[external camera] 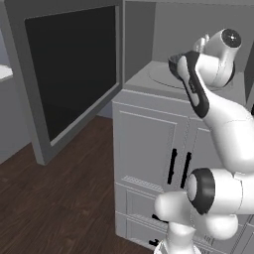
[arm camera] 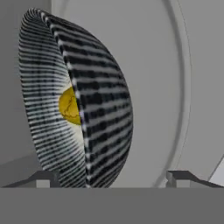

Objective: Pick the lemon from the sink and place it in the bowl. Then pick the bowl and place it in the microwave. Then close the microwave door and press the start button.

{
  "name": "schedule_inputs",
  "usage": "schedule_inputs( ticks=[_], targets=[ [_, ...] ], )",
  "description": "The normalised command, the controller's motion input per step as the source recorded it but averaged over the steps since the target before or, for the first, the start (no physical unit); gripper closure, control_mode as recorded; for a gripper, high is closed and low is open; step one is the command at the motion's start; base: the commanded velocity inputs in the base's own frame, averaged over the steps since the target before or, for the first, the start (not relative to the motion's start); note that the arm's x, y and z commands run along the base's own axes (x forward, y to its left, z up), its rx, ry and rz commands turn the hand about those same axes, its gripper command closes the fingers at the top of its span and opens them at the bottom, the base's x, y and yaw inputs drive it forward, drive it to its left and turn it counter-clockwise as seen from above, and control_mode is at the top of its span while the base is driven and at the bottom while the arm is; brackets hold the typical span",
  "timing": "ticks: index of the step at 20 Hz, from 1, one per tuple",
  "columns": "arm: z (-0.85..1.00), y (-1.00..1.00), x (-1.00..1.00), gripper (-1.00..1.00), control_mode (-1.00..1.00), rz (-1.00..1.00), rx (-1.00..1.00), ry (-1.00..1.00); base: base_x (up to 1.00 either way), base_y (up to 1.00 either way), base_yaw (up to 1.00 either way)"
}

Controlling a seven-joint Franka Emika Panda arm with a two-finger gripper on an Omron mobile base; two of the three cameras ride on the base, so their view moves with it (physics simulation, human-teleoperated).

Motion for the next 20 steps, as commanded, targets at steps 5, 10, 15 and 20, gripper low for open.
schedule_inputs(
  ticks=[5,10,15,20],
  targets=[
    [0.16,0.26,-0.68,-1.0,-1.0,0.0,-0.07,-0.38,0.0,0.0,0.0],
    [0.58,0.08,-0.99,-1.0,-1.0,0.0,0.0,-0.06,0.0,0.0,0.0],
    [0.66,0.13,-1.0,-1.0,-1.0,0.0,0.0,0.0,0.0,0.0,0.0],
    [0.25,0.2,-1.0,-1.0,-1.0,0.05,0.0,0.0,0.0,0.0,0.0]
  ],
)
